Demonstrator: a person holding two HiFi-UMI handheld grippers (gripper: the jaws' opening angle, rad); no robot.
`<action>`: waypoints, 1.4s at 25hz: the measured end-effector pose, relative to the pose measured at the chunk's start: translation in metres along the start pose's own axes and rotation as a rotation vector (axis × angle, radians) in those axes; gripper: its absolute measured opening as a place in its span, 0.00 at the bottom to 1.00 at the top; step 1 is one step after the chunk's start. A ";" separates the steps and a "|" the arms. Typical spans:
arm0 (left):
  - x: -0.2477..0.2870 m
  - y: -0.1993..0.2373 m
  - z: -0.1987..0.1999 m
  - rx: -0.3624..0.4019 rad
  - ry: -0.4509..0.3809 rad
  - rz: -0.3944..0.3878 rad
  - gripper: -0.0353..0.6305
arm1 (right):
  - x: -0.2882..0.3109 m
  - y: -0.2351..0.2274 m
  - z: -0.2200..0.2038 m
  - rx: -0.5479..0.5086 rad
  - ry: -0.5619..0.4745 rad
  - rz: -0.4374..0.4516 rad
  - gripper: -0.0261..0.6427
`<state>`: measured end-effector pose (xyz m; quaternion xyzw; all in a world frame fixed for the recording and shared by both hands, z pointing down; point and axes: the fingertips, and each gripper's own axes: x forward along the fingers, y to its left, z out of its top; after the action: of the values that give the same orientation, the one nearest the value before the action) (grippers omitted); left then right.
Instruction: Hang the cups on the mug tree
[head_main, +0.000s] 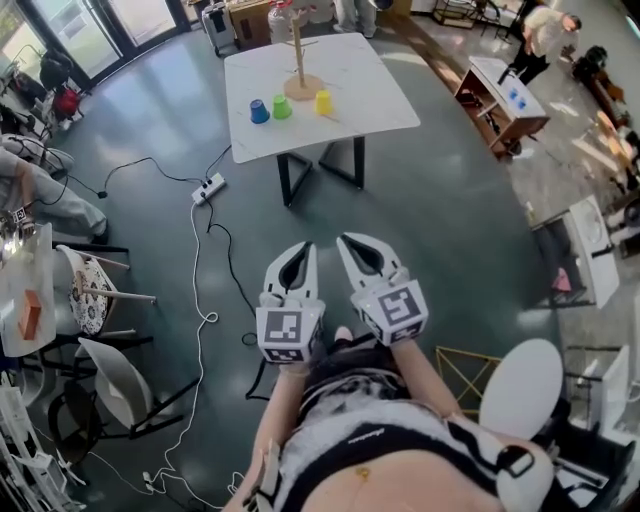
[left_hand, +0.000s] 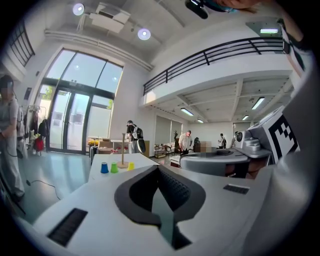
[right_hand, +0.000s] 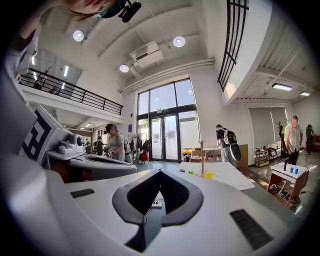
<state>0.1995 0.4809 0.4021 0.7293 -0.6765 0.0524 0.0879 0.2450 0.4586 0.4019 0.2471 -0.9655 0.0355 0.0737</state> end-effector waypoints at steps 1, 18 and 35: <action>0.004 0.005 0.000 -0.002 -0.001 -0.005 0.04 | 0.006 -0.002 0.000 0.003 0.001 -0.005 0.04; 0.090 0.128 0.023 0.009 0.008 -0.110 0.04 | 0.155 -0.017 0.031 0.012 -0.003 -0.064 0.04; 0.121 0.203 0.025 -0.001 0.025 -0.146 0.04 | 0.233 -0.009 0.035 0.011 0.006 -0.093 0.04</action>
<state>0.0057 0.3440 0.4124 0.7760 -0.6204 0.0544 0.1003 0.0426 0.3367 0.4047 0.2921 -0.9525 0.0382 0.0769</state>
